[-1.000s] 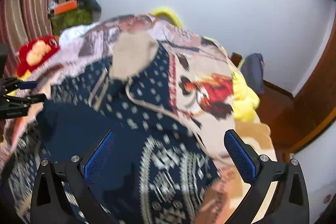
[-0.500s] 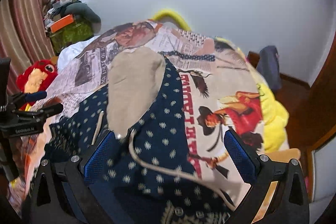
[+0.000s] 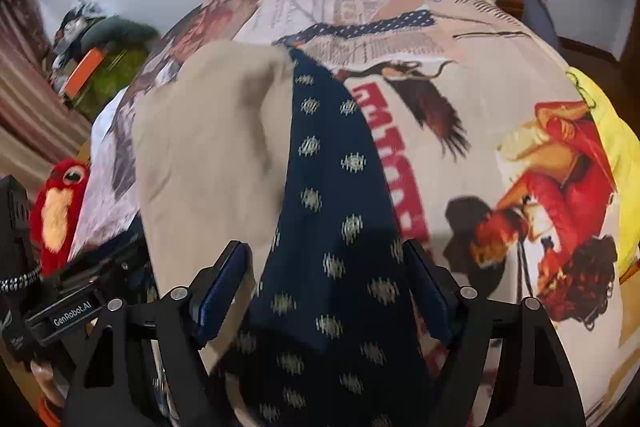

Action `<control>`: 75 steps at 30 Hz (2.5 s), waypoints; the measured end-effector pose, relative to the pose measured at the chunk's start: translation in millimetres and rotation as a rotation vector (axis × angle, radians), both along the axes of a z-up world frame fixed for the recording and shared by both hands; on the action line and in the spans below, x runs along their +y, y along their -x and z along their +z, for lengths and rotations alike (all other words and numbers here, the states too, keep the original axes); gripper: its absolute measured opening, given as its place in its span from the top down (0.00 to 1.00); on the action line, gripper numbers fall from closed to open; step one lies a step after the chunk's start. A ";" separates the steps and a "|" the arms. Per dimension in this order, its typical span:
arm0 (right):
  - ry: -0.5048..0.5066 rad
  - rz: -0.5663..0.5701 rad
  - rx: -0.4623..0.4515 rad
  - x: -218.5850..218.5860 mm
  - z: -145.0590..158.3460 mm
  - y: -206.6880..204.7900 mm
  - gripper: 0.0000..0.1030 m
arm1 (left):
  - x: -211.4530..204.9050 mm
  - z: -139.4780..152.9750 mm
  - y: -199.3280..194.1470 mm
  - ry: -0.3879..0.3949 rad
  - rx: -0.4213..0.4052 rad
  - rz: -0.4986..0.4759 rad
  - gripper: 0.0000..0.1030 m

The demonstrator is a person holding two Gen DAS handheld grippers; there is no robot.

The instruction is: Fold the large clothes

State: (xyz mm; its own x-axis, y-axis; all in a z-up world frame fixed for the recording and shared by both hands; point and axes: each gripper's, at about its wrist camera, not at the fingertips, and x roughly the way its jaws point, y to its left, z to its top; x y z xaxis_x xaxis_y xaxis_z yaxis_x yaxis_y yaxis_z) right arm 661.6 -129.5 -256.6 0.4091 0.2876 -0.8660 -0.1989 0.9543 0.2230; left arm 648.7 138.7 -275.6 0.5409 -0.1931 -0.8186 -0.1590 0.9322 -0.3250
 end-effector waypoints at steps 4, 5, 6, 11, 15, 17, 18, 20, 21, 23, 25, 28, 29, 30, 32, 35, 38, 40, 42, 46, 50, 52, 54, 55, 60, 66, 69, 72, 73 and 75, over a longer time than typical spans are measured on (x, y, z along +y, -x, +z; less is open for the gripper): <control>-0.003 0.040 -0.018 9.1 5.4 0.2 0.77 | -2.2 2.1 -6.4 0.052 0.002 0.005 0.83; -0.007 0.053 -0.015 11.0 7.4 1.3 0.81 | -4.6 3.1 -6.9 0.049 0.005 0.002 0.91; 0.002 0.066 -0.018 13.1 10.1 3.9 0.86 | -8.3 7.9 -6.4 0.030 -0.003 -0.005 0.92; 0.011 0.117 -0.106 8.3 43.0 34.7 0.89 | -26.1 55.2 19.8 -0.078 -0.098 -0.082 0.95; -0.025 0.189 -0.171 1.0 77.6 82.6 0.89 | -34.7 92.9 66.6 -0.119 -0.171 -0.171 0.95; -0.029 0.221 -0.190 -2.6 88.6 107.1 0.89 | -36.8 103.6 90.7 -0.120 -0.189 -0.210 0.95; -0.023 0.236 -0.204 -4.2 93.2 120.6 0.89 | -36.8 106.9 103.4 -0.122 -0.194 -0.225 0.95; -0.011 0.264 -0.218 -8.5 98.0 150.2 0.89 | -36.3 107.0 133.3 -0.110 -0.189 -0.253 0.95; -0.012 0.274 -0.217 -10.9 97.9 162.8 0.89 | -36.3 102.7 154.4 -0.086 -0.167 -0.273 0.95; 0.002 0.290 -0.203 -15.2 93.2 189.7 0.89 | -39.5 88.6 178.9 -0.096 -0.127 -0.293 0.95; 0.045 0.307 -0.187 -17.9 81.3 214.3 0.89 | -43.7 72.6 195.6 -0.116 -0.086 -0.306 0.95; 0.154 0.310 -0.201 -20.8 62.8 241.1 0.89 | -47.4 43.7 219.0 -0.120 -0.013 -0.309 0.95; 0.191 0.305 -0.202 -22.1 56.8 247.0 0.89 | -47.1 38.2 223.3 -0.125 0.002 -0.308 0.95; 0.236 0.301 -0.204 -22.6 49.8 251.5 0.89 | -47.3 26.1 229.4 -0.148 0.025 -0.297 0.95; 0.331 0.279 -0.200 -27.1 35.0 260.5 0.89 | -46.5 12.7 235.7 -0.162 0.052 -0.277 0.94; 0.357 0.257 -0.175 -36.7 26.0 268.8 0.87 | -40.4 3.1 244.0 -0.122 0.052 -0.236 0.94; 0.450 0.189 -0.207 -42.6 29.4 272.6 0.28 | -40.9 -1.2 245.1 -0.130 0.049 -0.211 0.94; 0.487 0.144 -0.261 -54.1 35.2 276.6 0.13 | -45.3 0.2 246.3 -0.144 0.048 -0.207 0.94; 0.432 0.142 -0.219 -67.1 36.7 276.5 0.13 | -46.4 1.2 246.1 -0.145 0.050 -0.199 0.94; 0.278 0.147 -0.164 -91.5 51.2 278.2 0.13 | -49.4 11.9 247.9 -0.162 0.043 -0.220 0.94; 0.205 0.148 -0.206 -95.9 79.2 274.1 0.13 | -53.6 33.2 251.1 -0.234 0.010 -0.240 0.93; 0.158 0.153 -0.222 -91.2 93.3 265.3 0.13 | -52.9 47.1 250.4 -0.254 -0.021 -0.239 0.91; 0.119 0.155 -0.229 -87.2 102.9 257.7 0.13 | -50.8 58.3 247.6 -0.251 -0.048 -0.238 0.88; 0.093 0.157 -0.230 -84.4 107.3 252.3 0.13 | -49.3 64.0 243.1 -0.253 -0.061 -0.234 0.82; 0.022 0.145 -0.199 -70.9 108.8 217.1 0.13 | -41.1 82.1 215.1 -0.279 -0.122 -0.208 0.48; 0.005 0.156 -0.116 -43.4 77.4 165.3 0.14 | -27.4 67.4 164.2 -0.216 -0.090 -0.170 0.48; 0.006 0.156 -0.068 -33.8 57.0 143.9 0.20 | -24.6 48.4 138.4 -0.151 -0.049 -0.157 0.48; -0.003 0.153 -0.002 -26.8 34.3 124.5 0.37 | -26.6 32.1 118.2 -0.075 -0.015 -0.163 0.48; -0.010 0.149 0.025 -25.9 26.2 119.0 0.43 | -30.0 23.2 109.3 -0.046 0.000 -0.171 0.48; -0.028 0.140 0.059 -25.0 15.1 112.1 0.59 | -35.2 17.4 103.3 -0.026 0.014 -0.184 0.51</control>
State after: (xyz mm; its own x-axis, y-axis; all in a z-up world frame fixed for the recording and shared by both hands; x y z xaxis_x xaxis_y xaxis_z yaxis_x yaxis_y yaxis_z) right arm 549.6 -154.5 -241.5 0.3122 0.3625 -0.8781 -0.3154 0.9115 0.2641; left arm 545.4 103.5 -258.2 0.4869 -0.2664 -0.8319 0.0105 0.9541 -0.2994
